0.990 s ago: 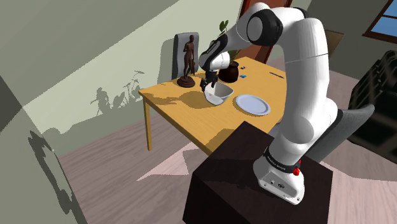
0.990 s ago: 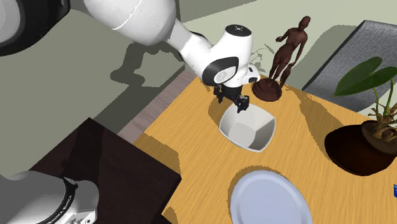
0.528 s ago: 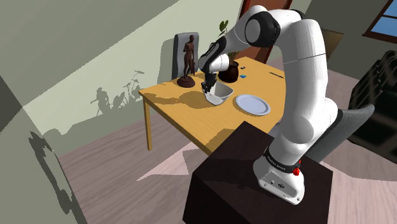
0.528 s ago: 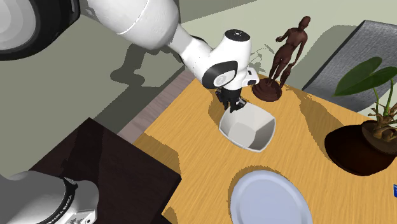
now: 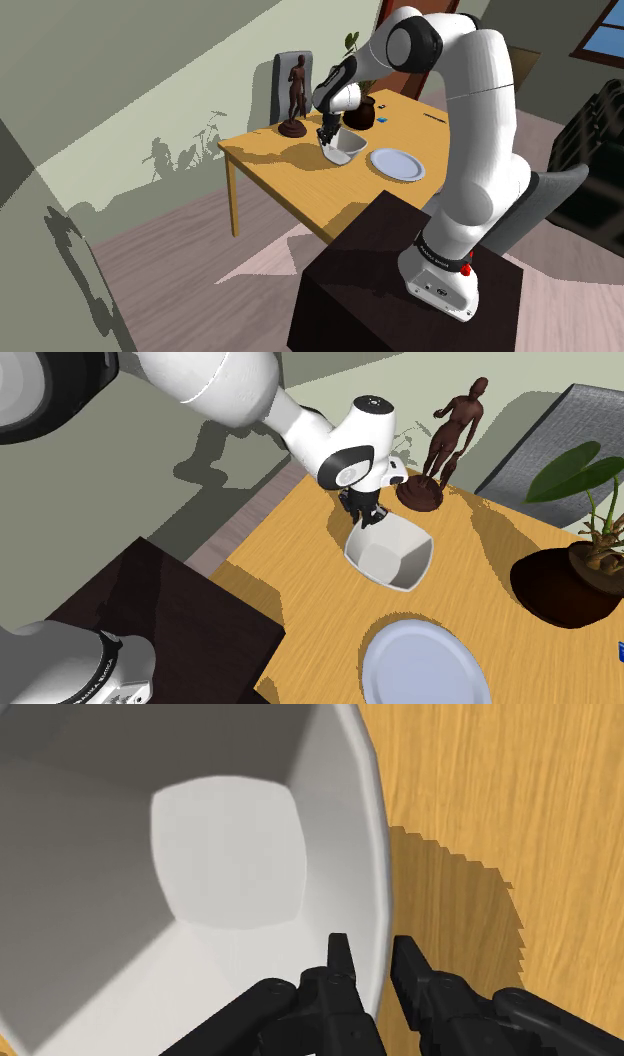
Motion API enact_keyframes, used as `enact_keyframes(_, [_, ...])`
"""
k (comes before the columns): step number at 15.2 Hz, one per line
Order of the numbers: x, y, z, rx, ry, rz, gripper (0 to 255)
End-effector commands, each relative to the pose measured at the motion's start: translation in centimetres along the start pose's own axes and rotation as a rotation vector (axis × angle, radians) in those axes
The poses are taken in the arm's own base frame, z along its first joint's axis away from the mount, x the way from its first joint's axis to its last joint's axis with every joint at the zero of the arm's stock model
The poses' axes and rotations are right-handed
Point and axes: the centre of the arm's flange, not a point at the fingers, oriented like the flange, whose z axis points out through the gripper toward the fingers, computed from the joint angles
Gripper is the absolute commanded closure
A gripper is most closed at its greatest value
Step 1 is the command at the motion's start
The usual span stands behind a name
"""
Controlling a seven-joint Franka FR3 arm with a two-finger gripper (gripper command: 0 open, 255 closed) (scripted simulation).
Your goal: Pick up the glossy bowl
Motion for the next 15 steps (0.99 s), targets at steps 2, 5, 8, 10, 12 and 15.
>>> enact_keyframes(2, [0.2,0.1,-1.5,0.000,0.000,0.000,255])
enact_keyframes(5, [0.3,0.2,-3.1,0.000,0.000,0.000,255])
enact_keyframes(8, [0.4,0.3,-4.7,0.000,0.000,0.000,255])
enact_keyframes(10, [0.4,0.4,-5.7,0.000,0.000,0.000,255])
enact_keyframes(12, [0.5,0.5,-6.8,0.000,0.000,0.000,255])
enact_keyframes(15, [0.5,0.5,-7.4,0.000,0.000,0.000,255])
